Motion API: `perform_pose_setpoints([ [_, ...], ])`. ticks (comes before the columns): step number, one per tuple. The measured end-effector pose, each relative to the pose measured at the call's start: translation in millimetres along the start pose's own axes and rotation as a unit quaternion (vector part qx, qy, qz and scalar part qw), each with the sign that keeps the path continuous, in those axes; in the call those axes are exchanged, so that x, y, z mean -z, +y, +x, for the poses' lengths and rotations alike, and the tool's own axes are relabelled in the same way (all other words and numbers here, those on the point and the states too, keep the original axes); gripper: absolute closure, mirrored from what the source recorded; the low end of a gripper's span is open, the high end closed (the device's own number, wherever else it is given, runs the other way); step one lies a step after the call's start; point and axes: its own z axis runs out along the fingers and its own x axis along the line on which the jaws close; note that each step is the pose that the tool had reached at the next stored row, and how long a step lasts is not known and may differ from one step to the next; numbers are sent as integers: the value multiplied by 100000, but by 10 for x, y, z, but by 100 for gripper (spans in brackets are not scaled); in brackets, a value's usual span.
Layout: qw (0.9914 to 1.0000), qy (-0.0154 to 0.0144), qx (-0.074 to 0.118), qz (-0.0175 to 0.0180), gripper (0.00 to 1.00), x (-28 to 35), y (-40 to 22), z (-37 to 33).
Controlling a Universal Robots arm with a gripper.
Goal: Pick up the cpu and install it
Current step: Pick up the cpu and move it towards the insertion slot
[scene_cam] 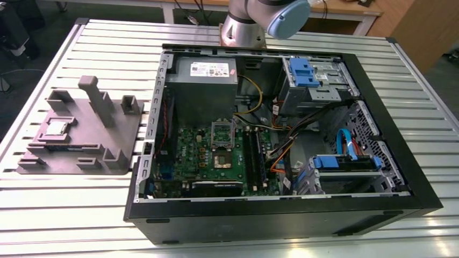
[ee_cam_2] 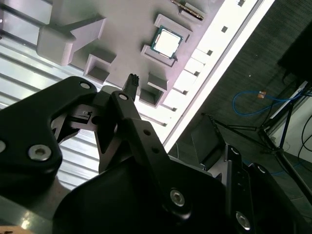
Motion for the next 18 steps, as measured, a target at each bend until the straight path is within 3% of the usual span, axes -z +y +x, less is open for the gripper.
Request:
perform_pose_setpoints([
  [10,100000,-4,0,-1,29,-6,0,0],
  [18,100000,67,96,1,29,-125,-7,2],
])
